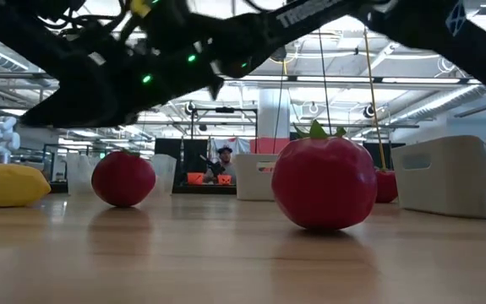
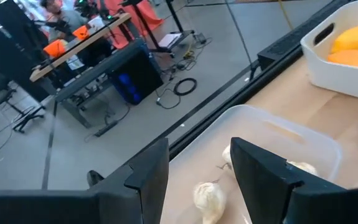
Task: Sort produce into baskets
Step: Put the lemon into the white bin
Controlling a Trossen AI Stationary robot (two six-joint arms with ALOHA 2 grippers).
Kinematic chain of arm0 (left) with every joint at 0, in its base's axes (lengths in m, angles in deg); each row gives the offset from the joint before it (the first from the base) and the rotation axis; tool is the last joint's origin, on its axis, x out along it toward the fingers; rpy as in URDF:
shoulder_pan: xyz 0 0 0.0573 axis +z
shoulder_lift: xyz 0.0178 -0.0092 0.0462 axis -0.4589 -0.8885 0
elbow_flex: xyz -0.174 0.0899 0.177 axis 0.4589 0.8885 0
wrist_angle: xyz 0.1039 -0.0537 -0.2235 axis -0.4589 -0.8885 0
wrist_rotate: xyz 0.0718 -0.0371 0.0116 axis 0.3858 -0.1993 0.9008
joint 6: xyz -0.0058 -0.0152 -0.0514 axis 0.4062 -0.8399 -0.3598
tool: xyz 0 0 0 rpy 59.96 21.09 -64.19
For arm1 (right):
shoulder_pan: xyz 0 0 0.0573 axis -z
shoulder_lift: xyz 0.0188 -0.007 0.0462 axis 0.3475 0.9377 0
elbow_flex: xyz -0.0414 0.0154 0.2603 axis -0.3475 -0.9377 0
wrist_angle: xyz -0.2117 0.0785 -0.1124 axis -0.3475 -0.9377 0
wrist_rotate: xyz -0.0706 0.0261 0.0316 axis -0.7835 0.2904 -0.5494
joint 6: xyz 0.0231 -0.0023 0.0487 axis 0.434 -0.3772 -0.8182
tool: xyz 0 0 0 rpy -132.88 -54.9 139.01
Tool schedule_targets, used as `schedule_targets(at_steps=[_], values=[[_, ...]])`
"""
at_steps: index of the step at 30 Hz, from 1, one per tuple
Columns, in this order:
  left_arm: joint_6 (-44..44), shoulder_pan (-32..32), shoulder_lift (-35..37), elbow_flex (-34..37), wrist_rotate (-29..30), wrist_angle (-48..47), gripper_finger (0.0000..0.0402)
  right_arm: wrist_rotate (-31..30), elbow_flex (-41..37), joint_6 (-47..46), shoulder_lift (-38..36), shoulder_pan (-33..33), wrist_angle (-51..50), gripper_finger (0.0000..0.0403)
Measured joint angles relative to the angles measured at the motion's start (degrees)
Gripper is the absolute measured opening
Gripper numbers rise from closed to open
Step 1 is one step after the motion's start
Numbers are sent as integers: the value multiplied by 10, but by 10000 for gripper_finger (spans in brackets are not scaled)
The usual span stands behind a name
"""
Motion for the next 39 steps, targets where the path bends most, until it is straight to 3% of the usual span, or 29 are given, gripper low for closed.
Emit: schedule_targets(at_steps=[7, 21, 39], values=[[0, 25, 0, 0, 5, -7, 180, 1, 160, 5, 103, -12, -44, 300], [4, 32, 0, 0, 3, 1, 180, 12, 152, 1, 109, -11, -72, 300], [21, 32, 0, 0, 1, 16, 180, 14, 152, -20, 163, -10, -18, 299]])
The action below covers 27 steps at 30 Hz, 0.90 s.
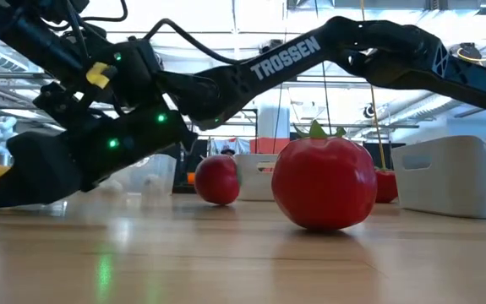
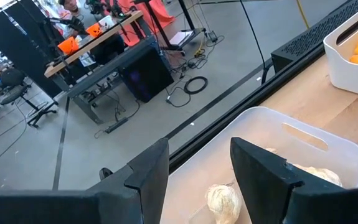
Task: Sort produce into baskets
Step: Put the lemon into the white bin
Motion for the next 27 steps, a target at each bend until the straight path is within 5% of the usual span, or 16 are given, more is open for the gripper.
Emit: schedule_targets(at_steps=[9, 27], values=[[0, 0, 0, 0, 0, -2, 180, 12, 0, -30, 1, 0, 21, 286], [0, 0, 0, 0, -5, -2, 180, 14, 8, -68, -44, 2, -52, 176]])
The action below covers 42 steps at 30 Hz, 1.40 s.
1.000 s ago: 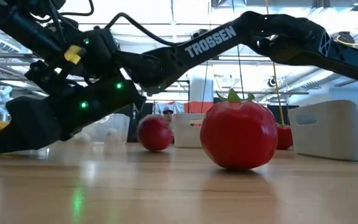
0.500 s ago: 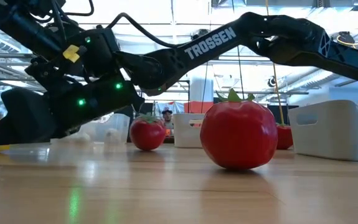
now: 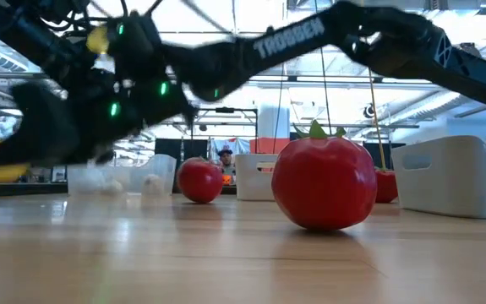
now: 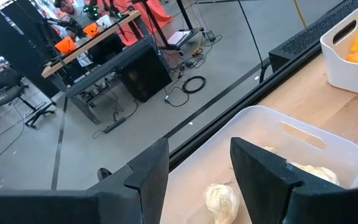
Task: Sort produce into baskets
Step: Put the lemon into the white bin
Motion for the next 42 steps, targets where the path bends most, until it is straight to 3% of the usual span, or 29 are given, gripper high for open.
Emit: schedule_targets(at_steps=[10, 18, 25, 34, 42], values=[[0, 0, 0, 0, -6, 0, 180, 0, 1, 38, -134, 27, -296, 182], [-2, 0, 0, 0, -12, 2, 180, -6, 2, 59, -214, 87, -513, 182], [-2, 0, 0, 0, -17, 3, 180, -113, 2, 65, -236, 164, -653, 182], [-1, 0, 0, 0, -26, 3, 180, -126, 1, 21, -235, 264, -719, 183], [0, 0, 0, 0, -27, 3, 180, -121, 1, -5, -235, 305, -809, 192]])
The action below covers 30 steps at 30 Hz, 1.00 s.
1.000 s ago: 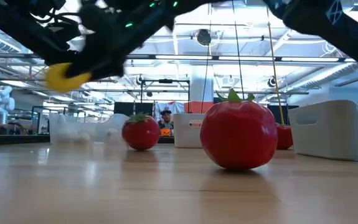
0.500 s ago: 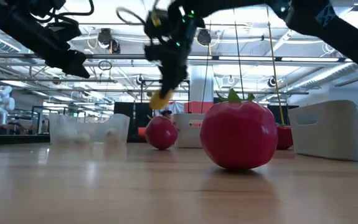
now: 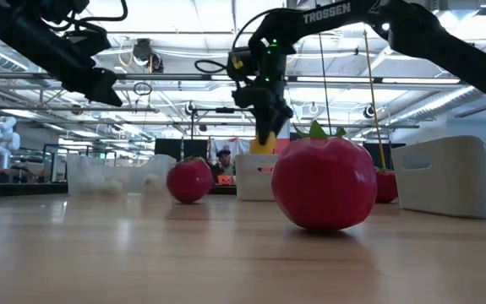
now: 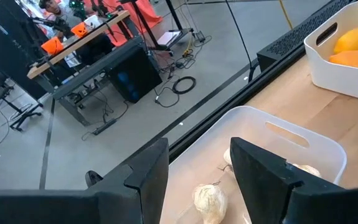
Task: Sort produce into baskets
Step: Put the lemon into the white bin, then put the tomato into the gray bin
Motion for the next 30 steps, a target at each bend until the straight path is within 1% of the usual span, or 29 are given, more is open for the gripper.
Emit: schedule_targets(at_steps=[2, 8, 10, 14, 18, 20, 26, 28, 30], values=[[0, 0, 0, 0, -7, 0, 180, 0, 0, -11, 0, 5, -14, 204], [1, 0, 0, 0, -60, 0, 180, 0, 0, -15, 0, 5, -48, 251], [12, 0, 0, 0, -94, 3, 180, 0, 0, -14, 0, 2, -53, 264], [17, 0, 0, 0, -186, 35, 180, 0, 0, -31, -3, -2, -71, 282], [27, 0, 0, 0, -264, 80, 180, -2, 0, -59, -15, -11, -73, 288], [26, 0, -1, 0, -284, 94, 180, -3, 0, -62, -25, -18, -67, 288], [24, 0, -3, 0, -313, 85, 180, -18, 0, -97, -28, -45, -73, 288], [24, 0, -10, 0, -340, 95, 180, -23, -1, -95, -35, -66, -73, 288], [24, -1, -25, 0, -387, 109, 180, -51, 0, -91, -39, -94, -74, 288]])
